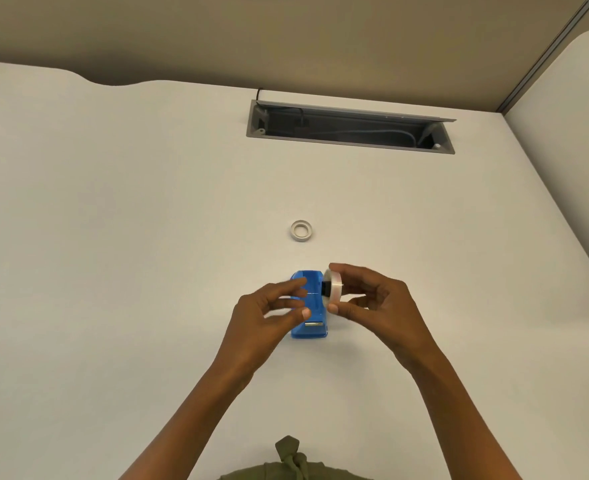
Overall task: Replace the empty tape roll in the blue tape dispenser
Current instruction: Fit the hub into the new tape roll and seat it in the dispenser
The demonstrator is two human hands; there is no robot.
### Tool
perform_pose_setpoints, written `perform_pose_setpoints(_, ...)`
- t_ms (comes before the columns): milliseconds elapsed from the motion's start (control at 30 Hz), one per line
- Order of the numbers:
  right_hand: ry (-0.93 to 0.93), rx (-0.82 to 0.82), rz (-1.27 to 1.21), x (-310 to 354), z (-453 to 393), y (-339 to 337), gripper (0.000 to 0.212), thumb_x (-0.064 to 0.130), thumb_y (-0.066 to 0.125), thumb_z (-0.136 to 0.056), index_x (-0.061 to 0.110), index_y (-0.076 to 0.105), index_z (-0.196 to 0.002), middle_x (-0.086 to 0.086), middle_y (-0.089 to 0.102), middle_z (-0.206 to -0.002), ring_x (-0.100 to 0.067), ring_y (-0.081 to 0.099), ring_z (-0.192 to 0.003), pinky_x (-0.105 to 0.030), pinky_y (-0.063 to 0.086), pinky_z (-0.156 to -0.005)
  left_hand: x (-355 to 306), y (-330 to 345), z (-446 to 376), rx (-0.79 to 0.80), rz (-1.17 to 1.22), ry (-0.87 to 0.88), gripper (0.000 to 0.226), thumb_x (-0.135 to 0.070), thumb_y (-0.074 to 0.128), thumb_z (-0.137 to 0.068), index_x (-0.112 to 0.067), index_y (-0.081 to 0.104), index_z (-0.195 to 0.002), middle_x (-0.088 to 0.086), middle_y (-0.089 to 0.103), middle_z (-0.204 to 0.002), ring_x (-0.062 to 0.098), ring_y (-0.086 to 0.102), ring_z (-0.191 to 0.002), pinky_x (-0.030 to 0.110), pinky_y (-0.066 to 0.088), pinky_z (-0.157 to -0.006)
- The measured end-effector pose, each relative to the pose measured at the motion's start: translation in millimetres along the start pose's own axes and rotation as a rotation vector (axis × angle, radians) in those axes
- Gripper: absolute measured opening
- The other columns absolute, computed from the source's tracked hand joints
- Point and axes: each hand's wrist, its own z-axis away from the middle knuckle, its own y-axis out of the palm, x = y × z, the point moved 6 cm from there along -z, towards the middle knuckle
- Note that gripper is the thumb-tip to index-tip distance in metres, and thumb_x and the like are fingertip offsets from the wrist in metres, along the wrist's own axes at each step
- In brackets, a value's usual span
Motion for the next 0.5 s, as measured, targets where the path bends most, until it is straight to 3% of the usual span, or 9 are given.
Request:
perform_pose_setpoints(167,-0.013,-0.06,0.003,-3.5,-13.6,2.9,0.051,0.011,0.082,-0.067,0.024,0.065,-0.114,0.009,0.071,-0.108,-0.005,0.068,-0.09,-0.018,0.054,-0.072,11.1,-7.9,-18.5,-0.033,-0.277,0.1,0.063,-0.024,0.081,-0.068,-0.033,0.051,-0.123,-0.016,0.054,-0.115,-0.003,0.055,-0.1,0.003,0.04,-0.078)
perform_pose_setpoints(400,-0.049,-0.016,0.196,-10.7,-25.3,15.2,0.049,0.018,0.08,-0.069,0.029,0.063,-0.115,0.011,0.068,-0.114,-0.006,0.06,-0.105,-0.029,0.049,-0.084,37.8,5.5,-33.7,0.148,-0.401,0.041,0.1,-0.041,0.087,-0.053,-0.042,0.029,-0.135,-0.019,0.036,-0.137,0.001,0.034,-0.123,0.019,0.029,-0.097)
perform_pose_setpoints(500,-0.046,-0.009,0.196,-15.7,-28.8,16.3,0.048,0.018,0.079,-0.07,0.032,0.064,-0.113,0.012,0.068,-0.115,-0.008,0.059,-0.109,-0.031,0.049,-0.086,41.6,8.9,-36.7,0.204,-0.469,0.08,0.107,-0.045,0.085,-0.054,-0.056,0.012,-0.131,-0.042,0.01,-0.135,0.004,0.017,-0.138,0.021,0.018,-0.101)
